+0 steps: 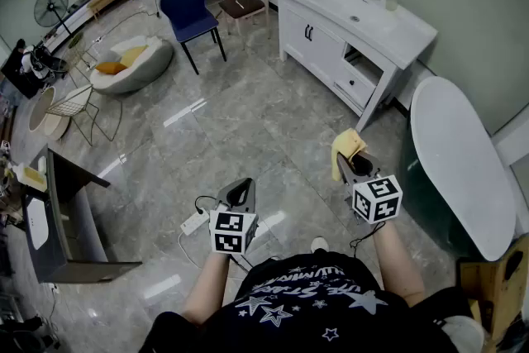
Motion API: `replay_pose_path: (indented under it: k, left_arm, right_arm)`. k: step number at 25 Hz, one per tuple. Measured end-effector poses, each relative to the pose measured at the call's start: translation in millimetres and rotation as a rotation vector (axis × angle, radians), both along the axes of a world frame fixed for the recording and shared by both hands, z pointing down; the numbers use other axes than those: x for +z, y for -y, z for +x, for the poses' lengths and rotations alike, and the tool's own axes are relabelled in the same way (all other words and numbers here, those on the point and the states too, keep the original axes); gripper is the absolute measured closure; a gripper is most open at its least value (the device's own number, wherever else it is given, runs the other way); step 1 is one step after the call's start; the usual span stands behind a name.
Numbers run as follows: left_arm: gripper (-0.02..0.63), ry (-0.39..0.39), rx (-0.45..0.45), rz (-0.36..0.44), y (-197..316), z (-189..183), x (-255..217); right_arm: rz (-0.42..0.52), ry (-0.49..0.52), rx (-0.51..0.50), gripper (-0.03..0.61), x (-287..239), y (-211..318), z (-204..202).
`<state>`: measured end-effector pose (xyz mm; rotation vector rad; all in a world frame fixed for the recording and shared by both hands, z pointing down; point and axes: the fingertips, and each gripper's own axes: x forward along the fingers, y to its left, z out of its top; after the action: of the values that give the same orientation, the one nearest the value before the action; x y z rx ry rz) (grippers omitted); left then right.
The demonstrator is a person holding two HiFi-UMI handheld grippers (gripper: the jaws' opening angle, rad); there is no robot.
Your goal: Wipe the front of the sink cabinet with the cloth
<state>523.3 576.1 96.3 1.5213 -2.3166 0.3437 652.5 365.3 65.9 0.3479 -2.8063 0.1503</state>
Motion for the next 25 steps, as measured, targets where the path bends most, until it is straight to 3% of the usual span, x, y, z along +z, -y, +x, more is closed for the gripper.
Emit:
replay_pose_path:
  k: [9,17,25]
  left_arm:
    - [0.598,-0.044,-0.015,0.022,-5.1,-0.4,9.3]
    - [0.598,-0.121,-0.052,-0.03,-75.7,-13.5,44.0]
    - [0.598,-0.054,-0.063,0.004,-86.6,-60.1,28.1]
  right_arm:
    - [-0.009,-0.058,-0.007,0.499,23.7,-20.4,1.5]
    - [-0.014,-0.09,0.023,0.5,39.6,-62.8,-12.4]
    - [-0.003,-0.06,0.03,0.497,37.0,-72.1,-39.9]
